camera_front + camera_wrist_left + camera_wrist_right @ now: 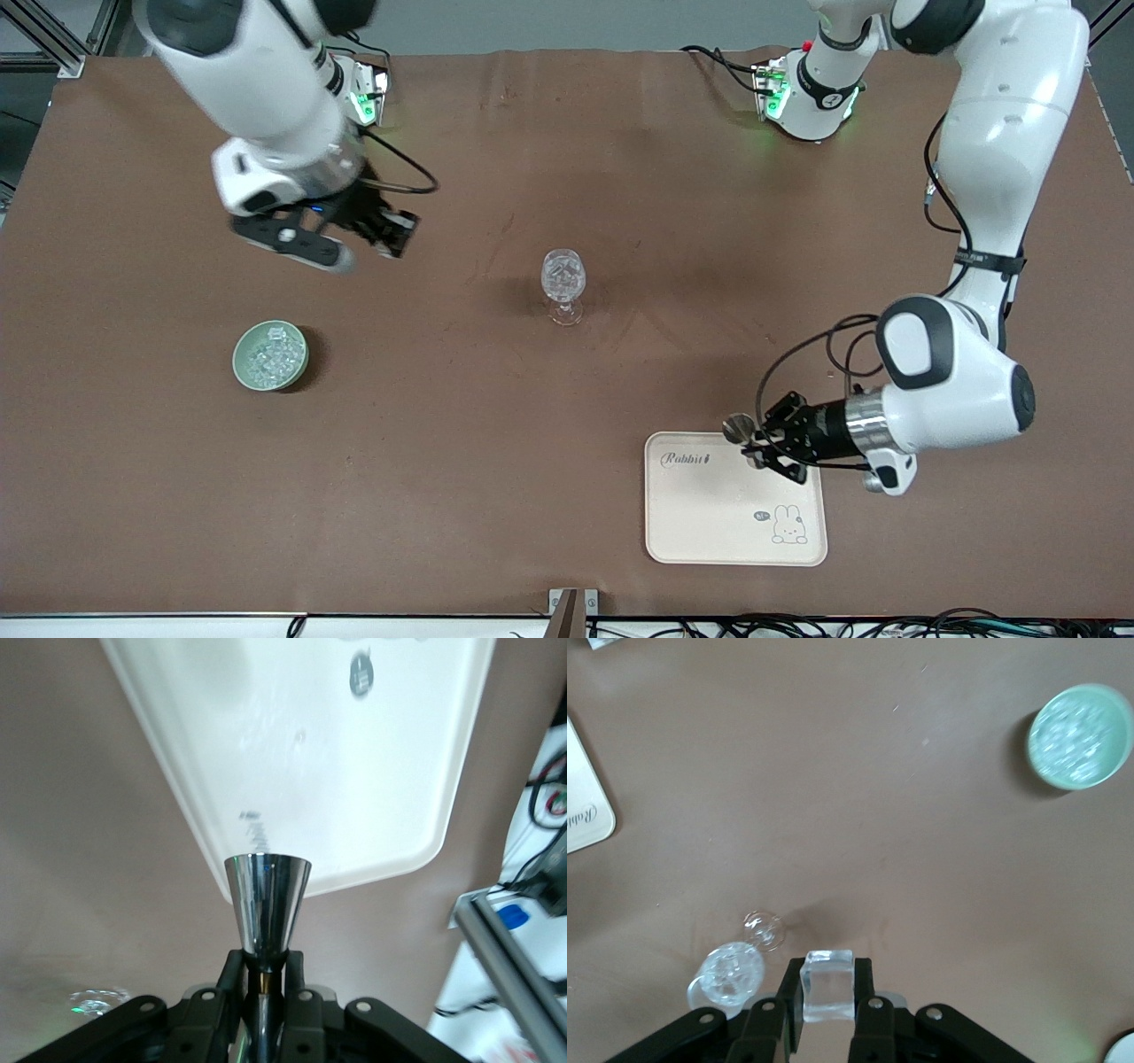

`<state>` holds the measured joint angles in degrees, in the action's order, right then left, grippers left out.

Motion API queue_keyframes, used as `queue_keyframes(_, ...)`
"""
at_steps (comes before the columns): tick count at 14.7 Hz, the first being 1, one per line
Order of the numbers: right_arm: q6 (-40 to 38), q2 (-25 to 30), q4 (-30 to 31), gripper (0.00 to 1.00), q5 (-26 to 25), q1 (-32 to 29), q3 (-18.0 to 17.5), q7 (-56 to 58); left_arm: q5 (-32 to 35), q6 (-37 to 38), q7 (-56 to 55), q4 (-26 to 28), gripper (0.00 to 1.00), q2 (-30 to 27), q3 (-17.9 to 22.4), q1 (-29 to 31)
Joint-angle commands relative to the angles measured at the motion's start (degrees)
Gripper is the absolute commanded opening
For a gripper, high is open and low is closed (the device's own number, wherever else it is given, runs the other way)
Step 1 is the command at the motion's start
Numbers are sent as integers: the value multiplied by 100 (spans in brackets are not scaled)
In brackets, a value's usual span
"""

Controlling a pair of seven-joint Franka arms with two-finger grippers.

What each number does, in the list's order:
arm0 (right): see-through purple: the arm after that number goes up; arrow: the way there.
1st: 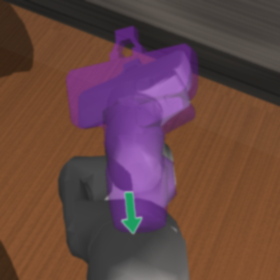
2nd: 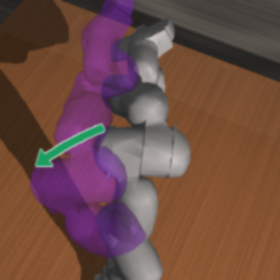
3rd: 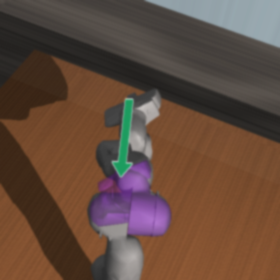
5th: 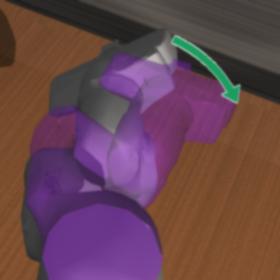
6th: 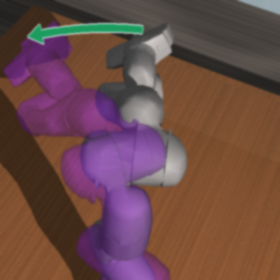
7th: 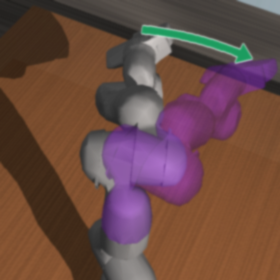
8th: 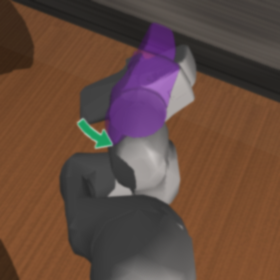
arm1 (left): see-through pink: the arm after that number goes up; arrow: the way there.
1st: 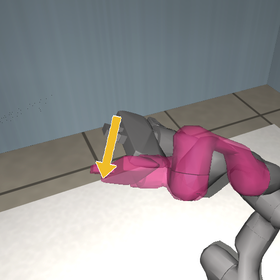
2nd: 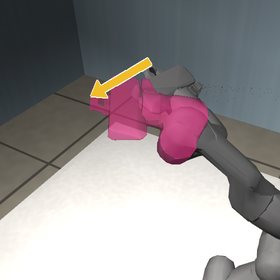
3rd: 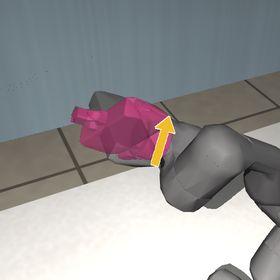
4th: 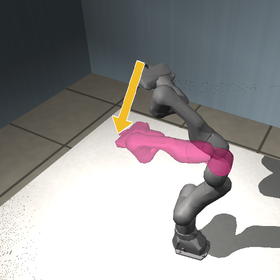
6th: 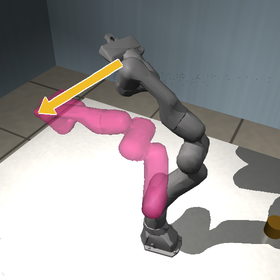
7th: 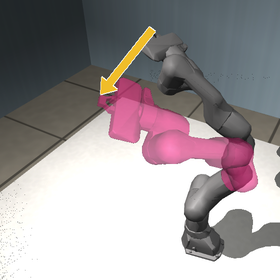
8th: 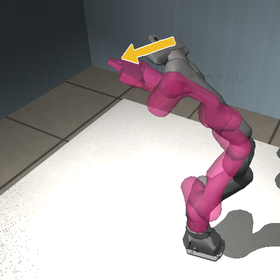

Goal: Pour wine and add ice with both arms
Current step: 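Carry the jigger to the tray while the right gripper brings ice over the glass, then drop the ice cube into the glass while the left gripper lowers the jigger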

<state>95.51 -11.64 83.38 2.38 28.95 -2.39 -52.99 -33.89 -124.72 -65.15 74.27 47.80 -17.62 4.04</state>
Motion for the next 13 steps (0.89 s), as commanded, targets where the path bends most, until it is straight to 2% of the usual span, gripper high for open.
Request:
queue_keyframes(1,247,-381,-50,0,17,495,63,-552,-652,-315,275,-360,1,588,-75,140)
queue_keyframes(5,898,-1154,-216,0,-9,1085,63,-1291,-1996,-360,293,-536,1,1073,-75,317)
queue_keyframes(9,1056,-1691,-419,0,-18,1358,72,-1669,-2534,-352,284,-527,1,1389,-75,448)
queue_keyframes(13,1101,-1779,-410,0,17,1411,63,-1723,-3044,-343,258,-492,4,1425,-57,492)
